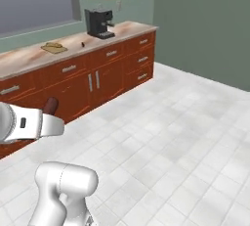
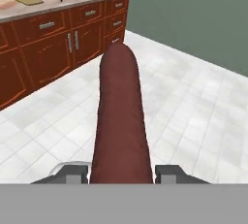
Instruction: Retrieve the sausage and cheese from the fridge and place them on the cutting board on the counter.
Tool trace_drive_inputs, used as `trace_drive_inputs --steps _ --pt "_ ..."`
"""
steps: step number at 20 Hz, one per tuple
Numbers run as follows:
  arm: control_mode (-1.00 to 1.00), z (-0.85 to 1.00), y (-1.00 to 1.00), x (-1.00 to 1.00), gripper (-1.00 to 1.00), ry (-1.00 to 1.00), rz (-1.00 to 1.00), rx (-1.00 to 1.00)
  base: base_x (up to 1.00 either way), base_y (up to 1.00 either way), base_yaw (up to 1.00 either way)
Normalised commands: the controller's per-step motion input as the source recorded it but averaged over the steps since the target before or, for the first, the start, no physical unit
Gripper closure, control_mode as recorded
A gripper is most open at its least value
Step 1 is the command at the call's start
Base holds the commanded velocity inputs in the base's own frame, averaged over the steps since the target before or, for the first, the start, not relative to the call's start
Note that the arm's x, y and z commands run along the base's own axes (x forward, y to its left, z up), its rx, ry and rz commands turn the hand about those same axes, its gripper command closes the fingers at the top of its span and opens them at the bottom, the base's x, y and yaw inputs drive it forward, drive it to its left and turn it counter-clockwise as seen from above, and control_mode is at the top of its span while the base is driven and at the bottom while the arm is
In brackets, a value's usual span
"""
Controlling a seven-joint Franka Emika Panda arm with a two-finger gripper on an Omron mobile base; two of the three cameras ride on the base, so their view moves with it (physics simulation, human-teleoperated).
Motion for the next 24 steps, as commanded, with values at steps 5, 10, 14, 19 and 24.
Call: trace_drive_inputs --steps 5,10,14,19,24 --pt "1.0 0.0 0.0 0.0 1.0 0.0 0.0 0.0 1.0 0.0 0.37" --pt "1.0 0.0 0.0 0.0 1.0 0.0 0.0 0.0 1.0 0.01 0.42" --pt "1.0 0.0 0.0 0.0 1.0 0.0 0.0 0.0 0.9 0.06 0.78" --pt "1.0 0.0 0.0 0.0 1.0 0.0 0.0 0.0 0.0 0.04 1.0" --pt "1.0 0.0 0.0 0.0 1.0 0.0 0.0 0.0 -0.09 -0.39 0.84"
